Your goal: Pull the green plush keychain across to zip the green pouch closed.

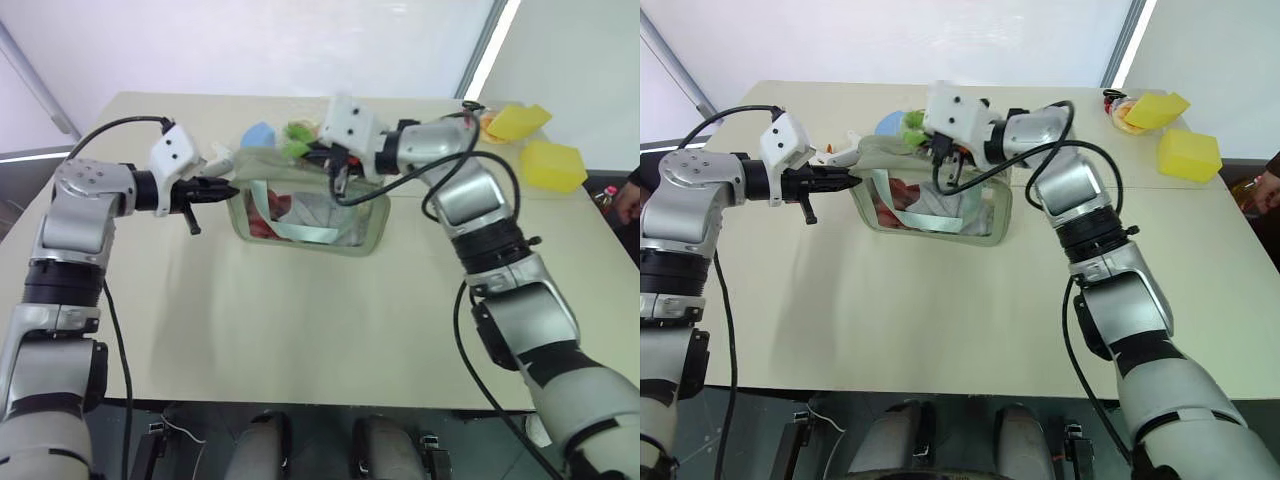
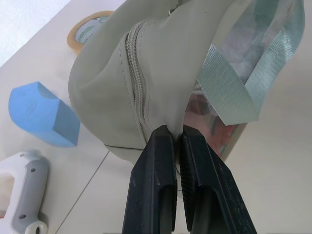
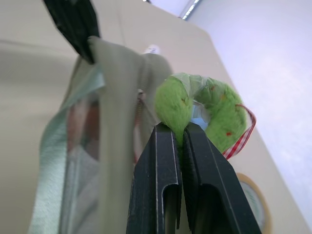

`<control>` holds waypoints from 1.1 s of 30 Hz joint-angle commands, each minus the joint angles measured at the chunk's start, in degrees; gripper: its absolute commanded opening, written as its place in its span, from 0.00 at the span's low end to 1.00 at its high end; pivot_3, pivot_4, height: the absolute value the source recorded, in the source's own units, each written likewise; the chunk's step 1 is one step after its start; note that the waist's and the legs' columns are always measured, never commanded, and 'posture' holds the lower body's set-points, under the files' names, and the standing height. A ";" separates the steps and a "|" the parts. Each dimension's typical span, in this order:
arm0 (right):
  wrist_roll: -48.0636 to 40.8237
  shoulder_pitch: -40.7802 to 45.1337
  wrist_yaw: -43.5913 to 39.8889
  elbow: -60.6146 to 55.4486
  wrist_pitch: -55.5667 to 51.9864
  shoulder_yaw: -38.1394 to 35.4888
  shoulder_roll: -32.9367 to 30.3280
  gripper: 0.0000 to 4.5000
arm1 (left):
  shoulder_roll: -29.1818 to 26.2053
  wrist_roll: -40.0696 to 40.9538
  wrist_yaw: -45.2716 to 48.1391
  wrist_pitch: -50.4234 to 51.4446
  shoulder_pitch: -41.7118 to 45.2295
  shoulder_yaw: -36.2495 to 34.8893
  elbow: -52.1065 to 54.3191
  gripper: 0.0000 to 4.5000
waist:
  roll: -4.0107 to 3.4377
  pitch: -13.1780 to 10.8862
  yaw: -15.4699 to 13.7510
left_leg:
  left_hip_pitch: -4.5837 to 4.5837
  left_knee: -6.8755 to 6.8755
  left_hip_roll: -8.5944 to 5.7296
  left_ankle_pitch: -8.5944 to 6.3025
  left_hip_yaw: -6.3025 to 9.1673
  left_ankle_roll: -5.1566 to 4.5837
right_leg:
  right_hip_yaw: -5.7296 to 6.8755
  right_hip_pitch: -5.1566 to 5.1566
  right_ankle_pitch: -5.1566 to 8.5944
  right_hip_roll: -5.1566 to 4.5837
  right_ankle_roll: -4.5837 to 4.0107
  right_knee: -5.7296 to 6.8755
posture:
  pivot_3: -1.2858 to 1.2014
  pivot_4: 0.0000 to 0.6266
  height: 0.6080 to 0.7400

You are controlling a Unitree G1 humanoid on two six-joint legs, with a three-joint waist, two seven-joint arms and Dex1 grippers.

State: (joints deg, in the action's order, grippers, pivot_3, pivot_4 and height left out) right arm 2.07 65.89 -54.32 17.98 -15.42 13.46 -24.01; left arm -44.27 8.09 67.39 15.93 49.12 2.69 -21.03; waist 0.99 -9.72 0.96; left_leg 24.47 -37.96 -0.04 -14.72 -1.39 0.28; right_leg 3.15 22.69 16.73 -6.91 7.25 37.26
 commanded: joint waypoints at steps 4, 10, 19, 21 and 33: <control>3.27 -3.16 2.26 -5.74 -1.27 -4.70 -12.33 0.00 | 0.05 -0.20 0.35 -0.59 0.60 0.29 0.14 0.00 | 0.00 0.00 -0.45 | 0.01 -0.01 -0.04 0.00 -0.02 -0.01 | 0.01 -0.06 0.00 -0.02 0.00 -0.03 | 0.52 0.24 1.00; 11.50 -14.39 6.32 -8.16 2.59 -4.91 -25.57 0.00 | 0.24 0.18 0.21 0.07 -0.21 0.05 0.60 0.00 | 0.00 0.00 -0.23 | 0.03 0.01 -0.12 -0.01 -0.08 -0.02 | -0.01 -0.06 0.00 -0.09 0.00 -0.07 | 0.52 0.24 1.00; 8.58 -26.33 13.84 -15.56 -10.07 -6.85 -16.46 0.00 | 1.04 0.35 -0.44 1.07 0.64 0.46 -0.07 0.00 | 0.00 0.03 -0.03 | -0.05 0.00 -0.05 -0.01 -0.08 -0.02 | 0.00 -0.10 0.00 -0.06 0.00 -0.05 | 0.52 0.24 1.00; 8.40 -26.89 16.17 -15.42 -12.72 -6.78 -12.53 0.00 | 0.86 0.51 -0.30 1.40 0.43 0.38 0.44 0.00 | -0.01 0.03 -0.05 | -0.04 0.00 -0.05 0.00 -0.06 -0.01 | -0.01 -0.07 0.00 -0.06 0.00 -0.04 | 0.52 0.24 1.00; 9.35 -33.38 16.56 -13.82 -13.25 -0.36 -6.86 0.00 | -0.44 1.20 -0.62 3.35 -1.37 -0.22 3.47 0.00 | -0.03 0.05 0.20 | -0.09 0.03 -0.05 -0.01 0.01 -0.02 | -0.03 -0.08 0.00 -0.04 0.00 -0.04 | 0.52 0.24 1.00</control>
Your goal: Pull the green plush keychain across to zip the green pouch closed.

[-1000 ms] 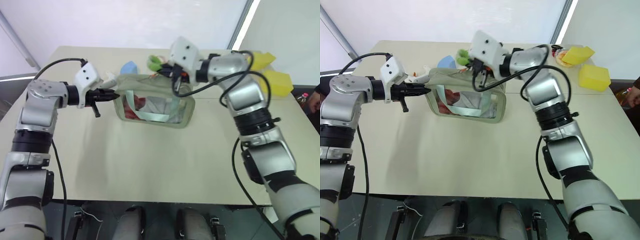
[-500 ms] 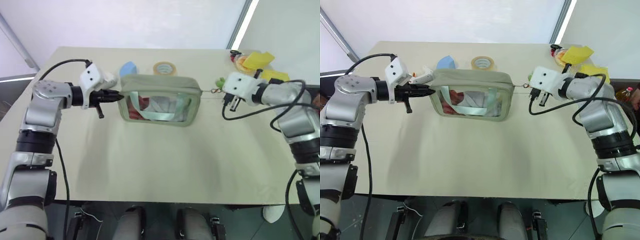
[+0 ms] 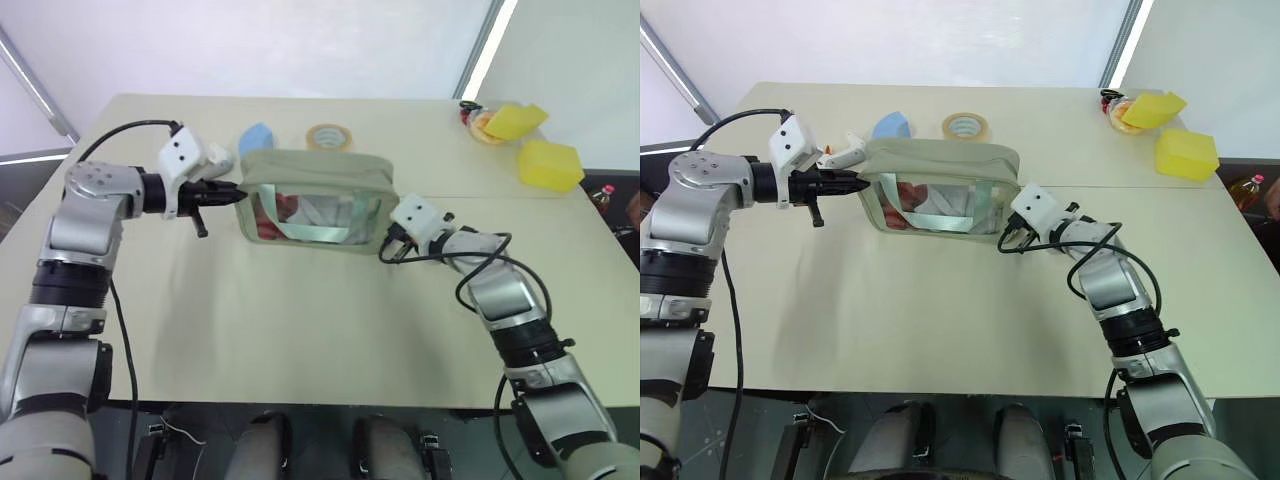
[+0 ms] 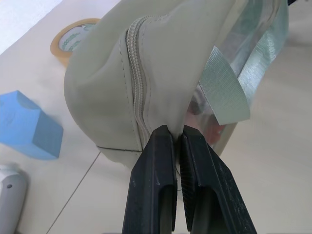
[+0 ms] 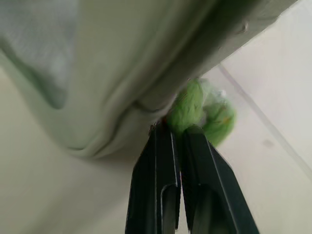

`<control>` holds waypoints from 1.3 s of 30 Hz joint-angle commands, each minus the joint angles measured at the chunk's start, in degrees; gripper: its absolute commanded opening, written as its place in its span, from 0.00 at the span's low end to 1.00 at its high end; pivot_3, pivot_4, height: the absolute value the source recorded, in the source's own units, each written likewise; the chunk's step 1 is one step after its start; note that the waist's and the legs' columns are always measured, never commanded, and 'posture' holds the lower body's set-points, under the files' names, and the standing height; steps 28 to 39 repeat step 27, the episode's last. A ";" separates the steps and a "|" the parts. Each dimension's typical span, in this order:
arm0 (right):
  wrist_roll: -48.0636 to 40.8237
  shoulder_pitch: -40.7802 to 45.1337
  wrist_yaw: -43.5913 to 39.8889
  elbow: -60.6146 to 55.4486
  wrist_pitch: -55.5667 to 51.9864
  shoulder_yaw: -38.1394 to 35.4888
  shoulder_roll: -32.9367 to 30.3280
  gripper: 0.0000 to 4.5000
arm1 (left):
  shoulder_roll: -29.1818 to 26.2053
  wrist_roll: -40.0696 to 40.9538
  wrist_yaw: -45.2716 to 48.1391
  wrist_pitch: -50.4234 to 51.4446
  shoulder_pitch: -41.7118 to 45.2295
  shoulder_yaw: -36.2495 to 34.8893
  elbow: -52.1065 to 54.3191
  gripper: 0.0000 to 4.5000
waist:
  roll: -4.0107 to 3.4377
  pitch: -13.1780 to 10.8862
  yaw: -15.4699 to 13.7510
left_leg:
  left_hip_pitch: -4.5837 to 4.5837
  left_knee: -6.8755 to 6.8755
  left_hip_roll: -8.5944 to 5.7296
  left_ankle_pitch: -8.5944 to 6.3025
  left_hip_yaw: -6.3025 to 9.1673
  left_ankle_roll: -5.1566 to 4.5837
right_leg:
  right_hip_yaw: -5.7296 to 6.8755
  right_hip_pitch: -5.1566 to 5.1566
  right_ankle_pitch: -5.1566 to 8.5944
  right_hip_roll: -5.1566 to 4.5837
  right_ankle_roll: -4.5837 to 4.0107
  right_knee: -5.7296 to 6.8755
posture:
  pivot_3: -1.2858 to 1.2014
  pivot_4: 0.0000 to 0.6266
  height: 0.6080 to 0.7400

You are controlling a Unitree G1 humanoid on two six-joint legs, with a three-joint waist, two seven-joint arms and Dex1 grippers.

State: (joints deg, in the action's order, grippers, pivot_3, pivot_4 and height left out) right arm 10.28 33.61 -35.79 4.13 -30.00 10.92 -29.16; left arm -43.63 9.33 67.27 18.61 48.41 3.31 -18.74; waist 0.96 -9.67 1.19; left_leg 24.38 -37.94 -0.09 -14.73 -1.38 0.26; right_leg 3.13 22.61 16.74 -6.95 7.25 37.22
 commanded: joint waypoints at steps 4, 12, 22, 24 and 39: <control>1.14 -0.36 -1.94 1.27 3.41 1.89 -2.89 0.00 | -1.09 0.04 -0.79 0.86 -0.84 -0.88 1.65 0.00 | 0.01 0.00 -0.09 | 0.00 0.00 0.01 0.00 0.00 0.00 | 0.00 -0.02 0.00 0.01 0.00 -0.01 | 0.52 0.24 1.00; -10.96 8.53 -8.52 -4.82 -5.49 -8.87 -5.44 0.55 | -1.88 2.43 0.15 3.38 1.21 -2.66 1.19 0.46 | -0.01 -0.02 -0.14 | 0.05 0.00 0.01 0.00 0.01 0.00 | -0.01 0.03 0.00 0.01 0.00 -0.02 | 0.52 0.24 1.00; -32.04 18.06 -19.38 -19.60 -29.32 -17.20 -14.96 1.00 | -6.92 9.59 3.40 14.03 3.71 -7.57 2.13 0.99 | -0.03 -0.05 -0.33 | 0.08 -0.01 0.04 -0.03 0.03 -0.05 | 0.00 0.03 0.00 0.01 0.00 -0.02 | 0.52 0.24 1.00; -34.24 17.94 -18.55 -21.19 -31.53 -17.75 -14.94 1.00 | -7.27 11.00 3.67 14.97 2.89 -8.45 3.40 0.99 | -0.03 -0.05 -0.36 | 0.10 0.01 0.04 -0.03 0.03 -0.05 | 0.00 0.07 0.00 0.01 0.00 -0.01 | 0.52 0.24 1.00; -35.13 16.89 -16.38 -22.21 -31.83 -17.76 -14.91 1.00 | -6.57 11.70 1.97 14.98 1.86 -9.49 4.52 0.99 | -0.03 -0.05 -0.43 | 0.12 0.00 0.04 -0.03 0.05 -0.05 | -0.02 0.08 0.00 0.00 0.00 -0.01 | 0.52 0.24 1.00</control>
